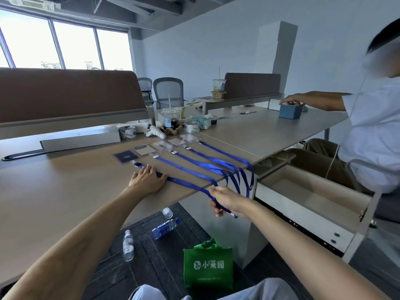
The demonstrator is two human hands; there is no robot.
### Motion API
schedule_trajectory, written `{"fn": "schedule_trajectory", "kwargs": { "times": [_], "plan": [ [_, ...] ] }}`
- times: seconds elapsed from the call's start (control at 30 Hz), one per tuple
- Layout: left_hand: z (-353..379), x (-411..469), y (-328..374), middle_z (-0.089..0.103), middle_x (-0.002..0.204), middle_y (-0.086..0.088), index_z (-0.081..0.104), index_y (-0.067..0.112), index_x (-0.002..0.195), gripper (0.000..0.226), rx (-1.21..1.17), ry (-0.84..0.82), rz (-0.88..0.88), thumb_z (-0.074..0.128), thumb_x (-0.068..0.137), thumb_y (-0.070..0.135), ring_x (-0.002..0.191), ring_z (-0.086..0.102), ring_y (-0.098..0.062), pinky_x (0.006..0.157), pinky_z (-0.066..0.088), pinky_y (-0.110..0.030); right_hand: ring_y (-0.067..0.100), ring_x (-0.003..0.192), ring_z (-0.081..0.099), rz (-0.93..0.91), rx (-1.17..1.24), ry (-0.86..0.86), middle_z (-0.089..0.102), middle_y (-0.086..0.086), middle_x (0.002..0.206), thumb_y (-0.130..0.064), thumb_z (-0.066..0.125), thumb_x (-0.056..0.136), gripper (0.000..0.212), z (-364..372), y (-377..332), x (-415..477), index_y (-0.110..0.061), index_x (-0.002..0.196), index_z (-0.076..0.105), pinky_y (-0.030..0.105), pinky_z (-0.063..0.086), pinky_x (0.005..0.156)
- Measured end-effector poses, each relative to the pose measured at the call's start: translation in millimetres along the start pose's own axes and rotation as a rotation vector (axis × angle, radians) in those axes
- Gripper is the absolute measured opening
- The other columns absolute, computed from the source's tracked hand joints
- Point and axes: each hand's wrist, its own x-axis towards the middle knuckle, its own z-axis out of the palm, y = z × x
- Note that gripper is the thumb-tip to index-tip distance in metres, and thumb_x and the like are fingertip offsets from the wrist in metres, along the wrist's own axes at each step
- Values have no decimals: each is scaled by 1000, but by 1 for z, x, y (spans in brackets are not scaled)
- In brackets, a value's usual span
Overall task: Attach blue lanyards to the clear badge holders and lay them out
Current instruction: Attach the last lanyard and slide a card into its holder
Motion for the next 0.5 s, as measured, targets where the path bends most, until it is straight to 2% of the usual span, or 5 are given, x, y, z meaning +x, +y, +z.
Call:
{"fn": "schedule_trajectory", "kwargs": {
  "times": [0.1, 0.17, 0.23, 0.33, 0.5],
  "plan": [
    [0, -2, 1, 18, 158, -8, 21, 7, 148, 79, -14, 8, -2, 23, 93, 64, 146, 16, -23, 117, 16, -42, 20, 63, 60, 14, -168, 55, 62, 9, 81, -28, 31, 105, 30, 0, 7, 4, -6, 103, 51, 27, 48, 54],
    [-1, -4, 0, 20, 158, -8, 23, 8, 148, 81, -28, 19, 0, 24, 92, 66, 145, 18, -23, 117, 16, -43, 30, 84, 68, -24, -336, 98, 70, 15, 97, -33, 35, 102, 35, -1, 9, 8, -5, 104, 57, 38, 51, 69],
    [-2, -6, -2, 22, 157, -8, 27, 10, 146, 82, -59, 35, 12, 27, 89, 68, 144, 21, -24, 116, 19, -43, 30, 94, 67, -76, -451, 165, 70, 15, 101, -32, 40, 99, 33, -1, 6, 9, -7, 101, 61, 44, 52, 84],
    [-4, -13, -2, 24, 156, -8, 32, 13, 142, 75, -119, 50, 47, 32, 90, 66, 141, 26, -26, 114, 24, -44, 20, 86, 69, -177, -442, 234, 72, 4, 92, -26, 45, 98, 23, 1, -9, 8, -12, 94, 62, 40, 55, 83],
    [-16, -34, 5, 37, 150, -9, 34, 16, 145, 54, -345, 99, 38, 39, 97, 42, 134, 38, -27, 105, 35, -37, 8, 69, 69, -320, -354, 246, 72, -7, 80, -27, 49, 98, 19, 13, -40, 17, -18, 89, 63, 28, 54, 71]
  ]
}}
